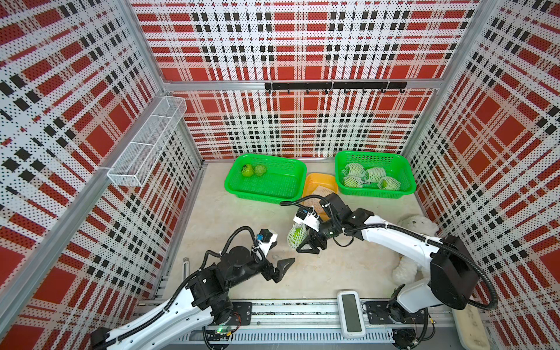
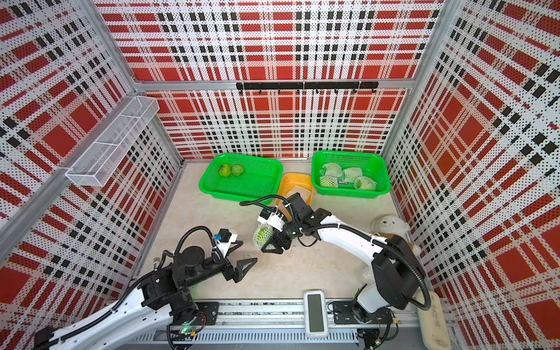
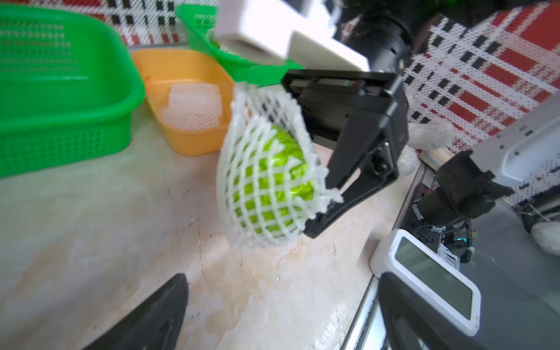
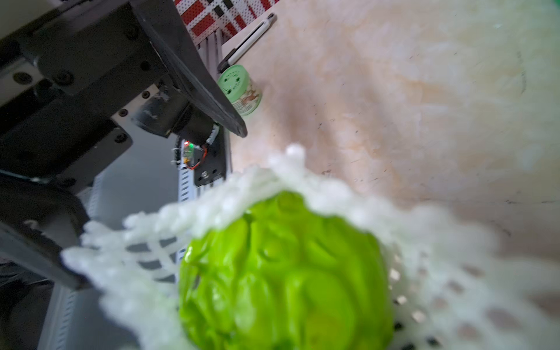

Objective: Sleeve custard apples in foam nets
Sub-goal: Pick up the custard apple from the center of the board.

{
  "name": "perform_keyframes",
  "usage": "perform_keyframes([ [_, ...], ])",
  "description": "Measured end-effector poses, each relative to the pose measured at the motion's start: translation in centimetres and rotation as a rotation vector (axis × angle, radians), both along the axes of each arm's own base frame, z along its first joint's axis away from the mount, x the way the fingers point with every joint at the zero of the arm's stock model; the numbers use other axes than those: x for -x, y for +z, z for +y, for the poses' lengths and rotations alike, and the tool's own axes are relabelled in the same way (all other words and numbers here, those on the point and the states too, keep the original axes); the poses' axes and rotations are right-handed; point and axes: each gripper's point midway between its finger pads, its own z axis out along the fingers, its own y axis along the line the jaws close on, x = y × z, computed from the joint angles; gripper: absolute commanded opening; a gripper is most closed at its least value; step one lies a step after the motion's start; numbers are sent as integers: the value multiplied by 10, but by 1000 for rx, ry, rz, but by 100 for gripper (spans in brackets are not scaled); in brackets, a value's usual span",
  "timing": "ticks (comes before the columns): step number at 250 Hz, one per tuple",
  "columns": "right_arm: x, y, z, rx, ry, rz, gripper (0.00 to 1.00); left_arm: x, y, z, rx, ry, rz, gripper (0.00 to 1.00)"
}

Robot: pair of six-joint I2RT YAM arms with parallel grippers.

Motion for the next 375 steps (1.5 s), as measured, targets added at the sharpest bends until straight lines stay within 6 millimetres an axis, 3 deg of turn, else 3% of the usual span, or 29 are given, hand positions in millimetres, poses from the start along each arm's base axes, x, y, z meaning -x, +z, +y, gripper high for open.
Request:
perform_keyframes([
  [43,16,7,-24,71,-29,211,73,21,14,-33,-111,-169,-207,99],
  [94,37,14,-47,122,-58,397,74,36,6,-53,-251,-308,-427,99],
  [156,59,37,-54,83,-31,468,74,28,16,-64,-305,-335,-570,99],
  [221,65,41,-54,76,-19,507,74,23,40,-70,-261,-325,-648,99],
  [269,69,42,-54,72,-7,521,74,26,46,-79,-235,-378,-650,100],
  [304,72,45,-52,70,4,525,74,29,45,-84,-234,-418,-633,91],
  [338,73,48,-52,67,8,530,74,28,48,-85,-236,-422,-628,68],
  [375,74,49,-52,69,10,543,74,28,49,-85,-236,-422,-627,73],
])
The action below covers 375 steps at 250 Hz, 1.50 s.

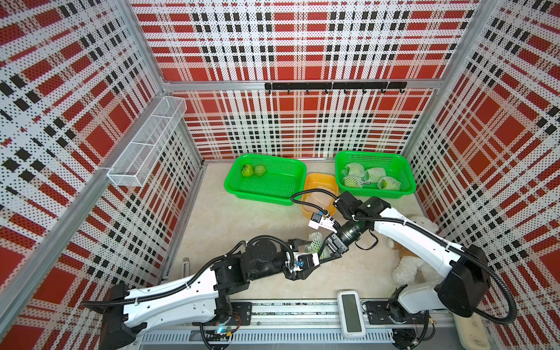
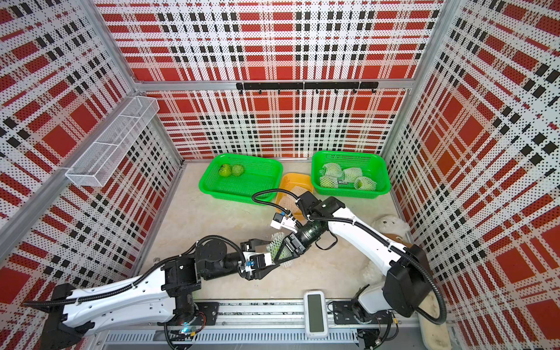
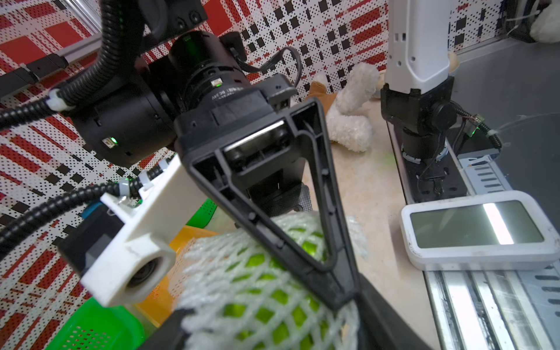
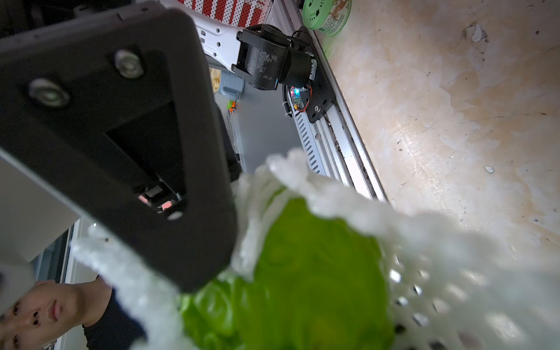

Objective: Sleeve custard apples in foam nets
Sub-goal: Pick up the custard apple from the center of the board.

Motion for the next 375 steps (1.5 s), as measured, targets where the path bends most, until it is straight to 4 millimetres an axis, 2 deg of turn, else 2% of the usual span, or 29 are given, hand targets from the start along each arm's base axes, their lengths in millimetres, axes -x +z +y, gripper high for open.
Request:
perform_keyframes([
  [28,0,2,1,-3,1,3,74,-1,-3,0,-11,6,3,80],
  [57,0,4,1,-9,2,1,74,-3,-6,-1,-20,13,5,80],
  [123,1,4,0,-3,1,9,75,-7,-9,-1,-29,28,11,53],
  [145,1,4,0,-4,2,10,78,-7,-9,-1,-28,25,15,52],
  [173,1,6,1,-14,5,7,90,-7,-11,0,-25,21,36,51],
  [182,0,7,1,-17,6,2,100,-7,-11,0,-24,22,45,51],
  [221,-5,16,-2,-50,-3,-76,100,-17,-10,8,3,51,115,52],
  [252,-9,31,-11,-89,-24,-199,100,-30,0,18,61,87,176,52],
  [279,-11,42,-19,-118,-27,-345,100,-33,9,25,107,89,218,52],
  [334,-14,52,-33,-262,-68,-771,100,-15,26,28,165,-5,269,53],
  [375,-22,66,-28,-384,-69,-978,100,-6,48,31,206,-71,288,53],
])
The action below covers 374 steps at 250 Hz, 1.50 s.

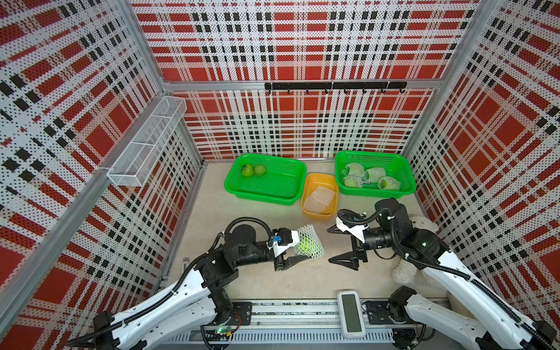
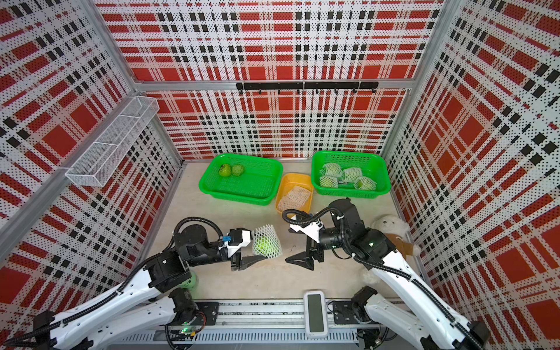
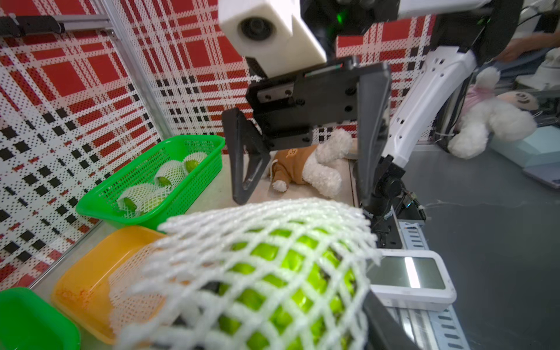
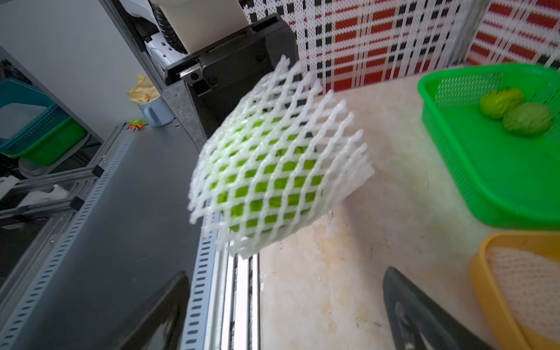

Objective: Sleeve custard apples in foam nets
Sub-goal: Pick up the custard apple from the center of the board.

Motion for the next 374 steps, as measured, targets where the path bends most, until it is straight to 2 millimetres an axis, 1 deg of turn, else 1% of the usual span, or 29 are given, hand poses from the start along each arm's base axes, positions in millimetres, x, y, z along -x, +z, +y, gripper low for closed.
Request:
perform_keyframes([
  [30,-2,9,9,-54,34,-92,100,8,10,-1,21,-54,10,53],
  [57,7,20,19,-95,92,-162,100,14,13,-3,20,-101,26,53],
  [81,16,24,27,-112,147,-178,100,16,13,-4,16,-121,38,52],
  [122,20,25,39,-109,213,-170,100,13,14,-2,19,-99,32,52],
  [157,25,25,43,-111,234,-178,100,6,21,3,34,-49,11,53],
  [177,23,28,45,-120,227,-198,97,3,23,6,39,-29,5,53],
  [191,21,30,46,-124,216,-208,94,2,23,6,40,-23,3,54],
  [221,16,31,48,-124,192,-221,81,2,22,6,38,-20,9,54],
  [226,15,31,48,-122,188,-220,78,2,22,6,38,-20,10,54],
  [244,12,28,50,-112,177,-215,71,1,21,5,37,-20,14,54],
  [269,9,24,50,-99,163,-208,62,0,20,5,34,-19,19,54],
  [299,8,23,50,-94,157,-203,52,-1,20,5,34,-17,20,57],
  [318,8,23,50,-90,156,-202,48,-1,19,4,32,-17,23,61],
  [331,8,22,50,-89,155,-202,47,-1,19,4,31,-17,26,67],
  [338,8,22,50,-89,155,-204,47,-1,19,4,32,-17,29,76],
  [347,6,22,49,-85,148,-207,46,-1,19,4,34,-17,31,97],
  [349,6,22,49,-84,146,-208,46,-1,19,4,34,-18,30,100],
  [374,0,20,48,-67,114,-218,43,-1,20,4,38,-14,41,99],
])
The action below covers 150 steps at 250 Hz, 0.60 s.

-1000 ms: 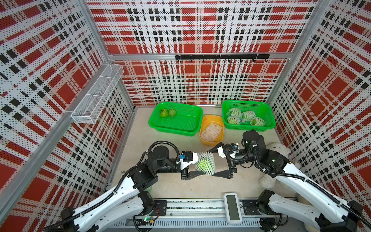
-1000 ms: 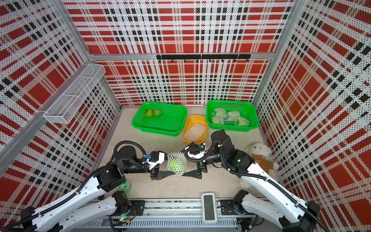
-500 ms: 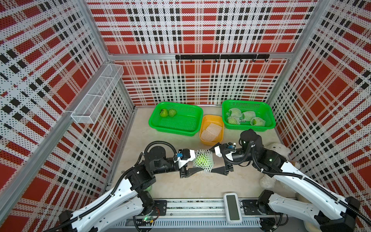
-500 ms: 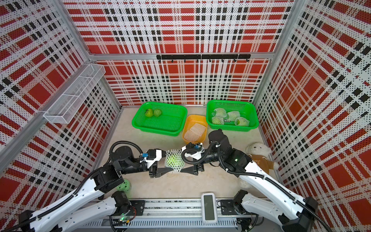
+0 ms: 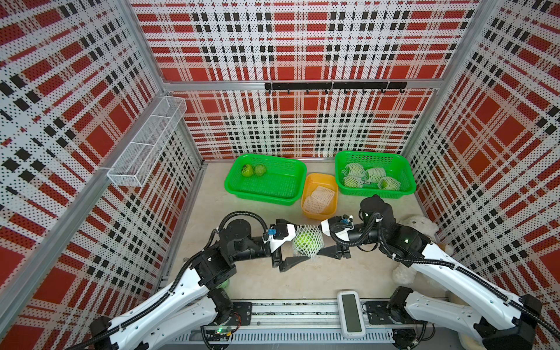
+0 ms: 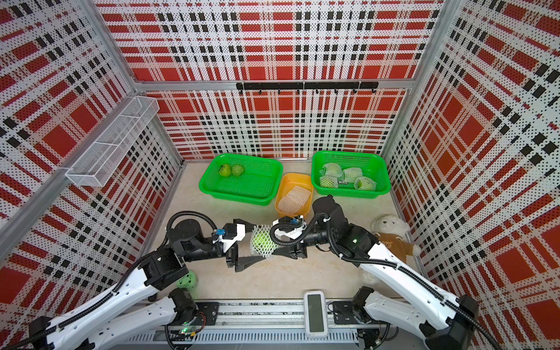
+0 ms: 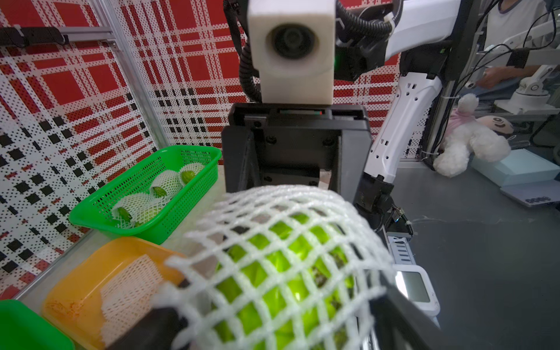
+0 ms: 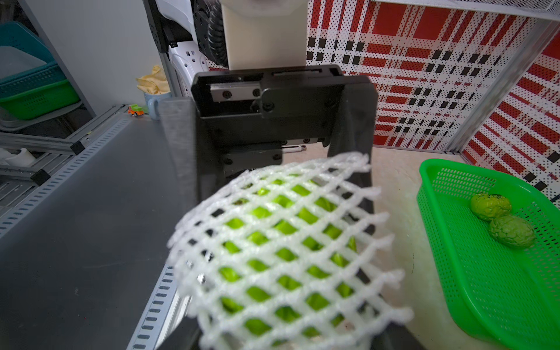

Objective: Sleeve custard apples in foam nets
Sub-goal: Pick up the custard apple from the center of the board, then place the custard apple in the basket.

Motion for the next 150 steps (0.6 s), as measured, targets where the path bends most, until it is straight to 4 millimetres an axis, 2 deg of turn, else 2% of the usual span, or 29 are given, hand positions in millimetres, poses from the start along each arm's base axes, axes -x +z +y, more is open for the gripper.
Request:
perform_keyframes([
  [33,-21,-3,-6,42,-90,11,40,-6,5,6,15,51,-6,99],
  [67,-63,-4,-17,81,-239,23,41,-17,10,25,49,175,-23,99],
  [98,-111,-15,-38,136,-413,70,38,-26,16,45,87,292,-40,99],
  [117,-149,-23,-56,173,-542,121,35,-27,24,55,112,334,-54,99],
  [150,-225,-36,-100,249,-820,262,29,-29,29,61,132,367,-56,99],
])
